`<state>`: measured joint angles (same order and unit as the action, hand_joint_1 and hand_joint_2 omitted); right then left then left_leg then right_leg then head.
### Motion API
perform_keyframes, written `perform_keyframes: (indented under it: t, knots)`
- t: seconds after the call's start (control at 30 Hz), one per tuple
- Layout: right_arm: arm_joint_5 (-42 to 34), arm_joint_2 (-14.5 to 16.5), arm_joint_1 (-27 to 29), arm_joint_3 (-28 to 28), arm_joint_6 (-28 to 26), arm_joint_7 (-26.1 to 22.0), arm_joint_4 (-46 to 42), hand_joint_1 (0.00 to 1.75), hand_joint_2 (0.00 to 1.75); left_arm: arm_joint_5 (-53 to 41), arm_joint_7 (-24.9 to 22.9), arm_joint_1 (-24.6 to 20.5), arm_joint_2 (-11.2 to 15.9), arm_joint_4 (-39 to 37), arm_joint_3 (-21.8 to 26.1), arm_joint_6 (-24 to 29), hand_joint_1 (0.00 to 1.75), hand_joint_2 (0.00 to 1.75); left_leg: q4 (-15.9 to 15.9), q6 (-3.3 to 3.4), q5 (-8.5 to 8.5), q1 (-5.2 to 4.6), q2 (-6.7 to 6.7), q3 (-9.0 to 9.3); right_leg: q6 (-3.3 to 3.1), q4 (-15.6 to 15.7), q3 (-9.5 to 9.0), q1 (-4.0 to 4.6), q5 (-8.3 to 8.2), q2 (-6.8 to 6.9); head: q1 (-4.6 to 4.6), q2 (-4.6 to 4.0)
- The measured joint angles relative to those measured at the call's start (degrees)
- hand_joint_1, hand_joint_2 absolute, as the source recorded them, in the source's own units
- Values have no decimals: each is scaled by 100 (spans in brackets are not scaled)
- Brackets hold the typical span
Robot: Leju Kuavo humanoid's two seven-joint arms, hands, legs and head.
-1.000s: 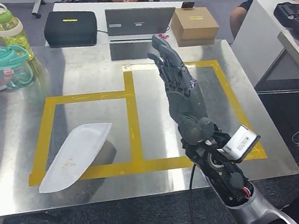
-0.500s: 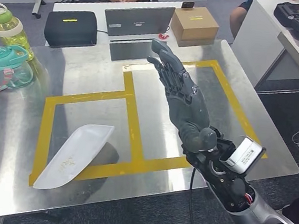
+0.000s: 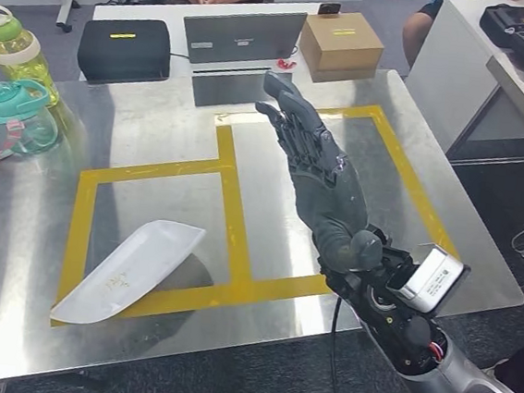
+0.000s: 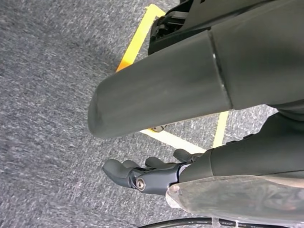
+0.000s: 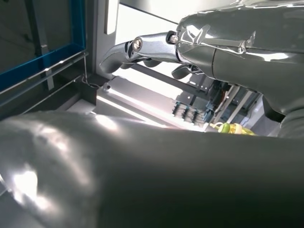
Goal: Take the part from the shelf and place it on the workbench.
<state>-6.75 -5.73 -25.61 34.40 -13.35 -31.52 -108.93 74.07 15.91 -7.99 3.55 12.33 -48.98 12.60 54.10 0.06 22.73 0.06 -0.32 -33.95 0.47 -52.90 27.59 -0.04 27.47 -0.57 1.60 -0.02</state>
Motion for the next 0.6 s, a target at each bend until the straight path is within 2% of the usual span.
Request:
perform_keyframes:
  t: [0.6]
  knots:
    - [-70,-2,65,-7,34,-14,0,0,0,-12,-203,-7,-18,0,0,-89,0,0,0,0,0,0,0,0,0,0,3,0,0,0,0,0]
